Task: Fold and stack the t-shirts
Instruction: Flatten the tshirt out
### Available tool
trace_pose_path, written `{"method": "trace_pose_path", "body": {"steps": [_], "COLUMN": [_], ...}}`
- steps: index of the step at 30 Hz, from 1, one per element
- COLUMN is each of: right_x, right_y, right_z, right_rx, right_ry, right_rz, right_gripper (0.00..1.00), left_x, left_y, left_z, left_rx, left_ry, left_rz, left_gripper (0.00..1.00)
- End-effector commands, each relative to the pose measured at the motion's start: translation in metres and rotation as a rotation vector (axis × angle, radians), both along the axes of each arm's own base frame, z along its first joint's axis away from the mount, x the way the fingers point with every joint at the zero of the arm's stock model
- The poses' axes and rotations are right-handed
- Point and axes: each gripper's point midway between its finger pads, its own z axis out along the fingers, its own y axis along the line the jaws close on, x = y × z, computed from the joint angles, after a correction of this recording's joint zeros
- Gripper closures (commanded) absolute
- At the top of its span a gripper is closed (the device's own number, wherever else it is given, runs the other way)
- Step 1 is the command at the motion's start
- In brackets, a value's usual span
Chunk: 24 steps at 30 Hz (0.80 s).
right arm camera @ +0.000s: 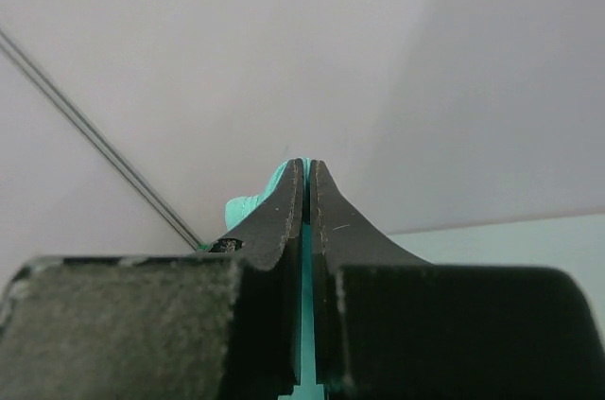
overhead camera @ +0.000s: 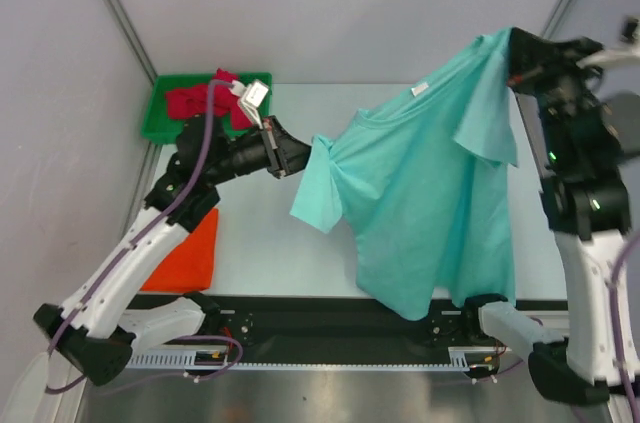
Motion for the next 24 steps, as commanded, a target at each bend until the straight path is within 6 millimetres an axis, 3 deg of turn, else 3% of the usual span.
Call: {"method": "trace_pose_path", "body": {"steps": [1, 2, 3, 4, 5, 6, 7, 9, 10, 11, 12, 13, 14, 15, 17, 18, 19, 20, 21, 22, 23, 24], "right_x": [0.088, 0.112, 0.152, 0.173, 0.191, 0.228, 0.242, 0.264, 0.278, 0.283, 0.272, 0.276, 0.271, 0.254, 0.231, 0.207, 0.193, 0.168, 0.143, 0.124, 0.101, 0.073], "right_y": [0.020, 0.028, 0.040, 0.049, 0.056, 0.064, 0.068, 0.084, 0.092, 0.098, 0.098, 0.101, 0.099, 0.092, 0.091, 0.086, 0.086, 0.087, 0.087, 0.089, 0.098, 0.095], "right_z": [-0.031, -0.048, -0.075, -0.094, -0.111, -0.160, -0.165, -0.197, -0.261, -0.241, -0.279, -0.312, -0.304, -0.330, -0.340, -0.370, -0.378, -0.367, -0.406, -0.420, -0.408, -0.447], "right_rx": [-0.025, -0.045, -0.075, -0.110, -0.119, -0.131, -0.130, -0.129, -0.143, -0.149, -0.172, -0.183, -0.195, -0.240, -0.272, -0.278, -0.280, -0.276, -0.260, -0.203, -0.178, -0.181], "right_ry": [0.028, 0.069, 0.114, 0.148, 0.185, 0.297, 0.323, 0.436, 0.644, 0.642, 0.818, 0.930, 0.955, 1.070, 1.137, 1.248, 1.277, 1.260, 1.349, 1.393, 1.359, 1.449], "right_rz": [0.024, 0.037, 0.058, 0.082, 0.090, 0.100, 0.116, 0.185, 0.218, 0.237, 0.246, 0.257, 0.255, 0.248, 0.263, 0.271, 0.275, 0.278, 0.283, 0.279, 0.298, 0.275], "right_gripper": [1.00, 1.00, 1.00, 1.00, 1.00, 1.00, 0.93, 0.82, 0.77, 0.74, 0.70, 0.64, 0.61, 0.59, 0.51, 0.50, 0.49, 0.48, 0.47, 0.47, 0.47, 0.47], "left_x": [0.041, 0.046, 0.057, 0.072, 0.080, 0.090, 0.108, 0.123, 0.130, 0.131, 0.131, 0.129, 0.124, 0.119, 0.106, 0.101, 0.097, 0.090, 0.086, 0.081, 0.076, 0.071], "left_y": [0.010, 0.014, 0.021, 0.036, 0.050, 0.064, 0.091, 0.117, 0.138, 0.145, 0.151, 0.156, 0.157, 0.156, 0.159, 0.161, 0.163, 0.163, 0.163, 0.161, 0.156, 0.152], "left_z": [-0.086, -0.115, -0.127, -0.144, -0.174, -0.187, -0.204, -0.226, -0.238, -0.252, -0.259, -0.265, -0.273, -0.277, -0.290, -0.286, -0.284, -0.284, -0.272, -0.270, -0.271, -0.271], "left_rx": [0.154, 0.181, 0.194, 0.226, 0.292, 0.315, 0.331, 0.387, 0.446, 0.485, 0.517, 0.548, 0.563, 0.569, 0.606, 0.606, 0.604, 0.600, 0.579, 0.573, 0.562, 0.561], "left_ry": [0.191, 0.261, 0.264, 0.274, 0.284, 0.307, 0.347, 0.372, 0.380, 0.419, 0.431, 0.438, 0.456, 0.471, 0.507, 0.494, 0.484, 0.478, 0.440, 0.431, 0.423, 0.420], "left_rz": [0.146, 0.164, 0.208, 0.280, 0.329, 0.381, 0.457, 0.527, 0.569, 0.565, 0.573, 0.570, 0.561, 0.544, 0.527, 0.537, 0.547, 0.546, 0.554, 0.545, 0.517, 0.492], "left_gripper": [1.00, 0.99, 0.95, 0.93, 0.92, 0.92, 0.91, 0.89, 0.80, 0.77, 0.75, 0.62, 0.51, 0.39, 0.33, 0.32, 0.30, 0.29, 0.26, 0.21, 0.20, 0.19]}}
